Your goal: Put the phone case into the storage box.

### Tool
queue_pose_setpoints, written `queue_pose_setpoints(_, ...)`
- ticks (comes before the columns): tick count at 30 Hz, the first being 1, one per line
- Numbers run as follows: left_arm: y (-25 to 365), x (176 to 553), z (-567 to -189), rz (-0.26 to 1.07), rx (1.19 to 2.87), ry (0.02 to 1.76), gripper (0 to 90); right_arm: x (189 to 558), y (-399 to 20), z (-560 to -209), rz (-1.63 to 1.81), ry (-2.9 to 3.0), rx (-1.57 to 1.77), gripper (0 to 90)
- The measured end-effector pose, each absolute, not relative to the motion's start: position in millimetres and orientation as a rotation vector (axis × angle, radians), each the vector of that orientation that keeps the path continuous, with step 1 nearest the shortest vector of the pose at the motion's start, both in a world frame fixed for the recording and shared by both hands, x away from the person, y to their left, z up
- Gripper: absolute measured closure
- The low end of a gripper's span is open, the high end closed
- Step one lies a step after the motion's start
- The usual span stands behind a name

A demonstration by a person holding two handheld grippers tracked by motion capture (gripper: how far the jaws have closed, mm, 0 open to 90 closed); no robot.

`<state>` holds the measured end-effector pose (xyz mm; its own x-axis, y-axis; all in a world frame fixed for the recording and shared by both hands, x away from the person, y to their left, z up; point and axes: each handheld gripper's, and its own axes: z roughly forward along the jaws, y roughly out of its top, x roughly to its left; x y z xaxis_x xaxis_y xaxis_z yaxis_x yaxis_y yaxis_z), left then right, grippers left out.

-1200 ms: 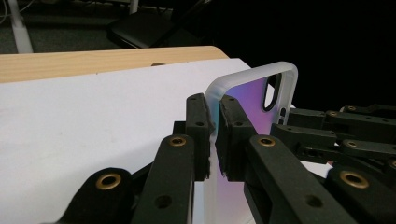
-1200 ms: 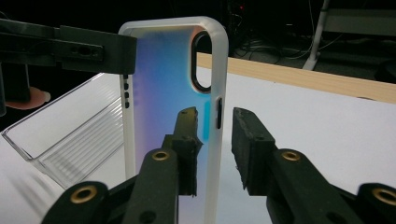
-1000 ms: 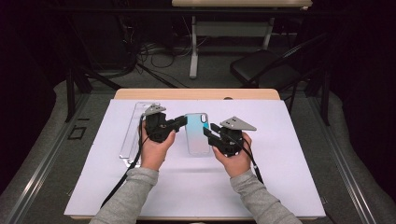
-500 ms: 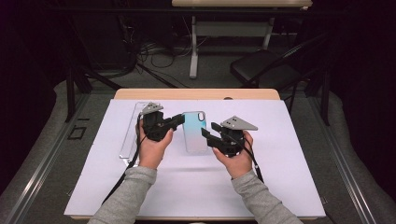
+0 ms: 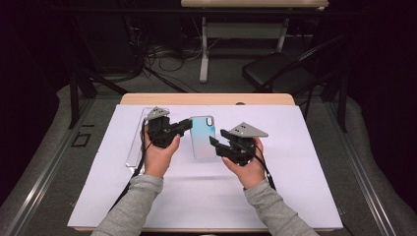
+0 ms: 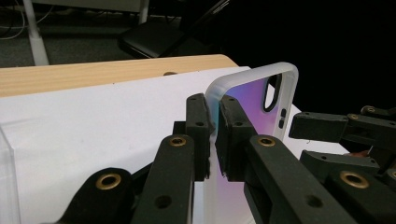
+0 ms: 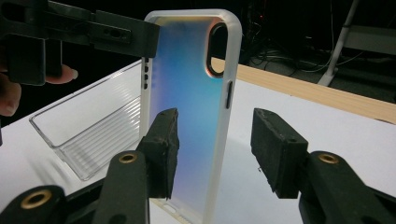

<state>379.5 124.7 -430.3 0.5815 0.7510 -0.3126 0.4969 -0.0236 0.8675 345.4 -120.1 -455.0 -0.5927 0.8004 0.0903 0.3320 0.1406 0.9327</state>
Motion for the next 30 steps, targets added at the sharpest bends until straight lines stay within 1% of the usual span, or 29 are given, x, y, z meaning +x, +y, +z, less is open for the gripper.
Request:
queue_pose_setpoints(10,128,380,-428,0.282,1.674,1.048,84.3,346,-120,-455,1.440,2.016,1.084,52.2)
queue_pose_setpoints(30,140,380,-422,0.311,1.674,1.051,84.3,348,-124,-454,1.427,2.029,1.042,45.5)
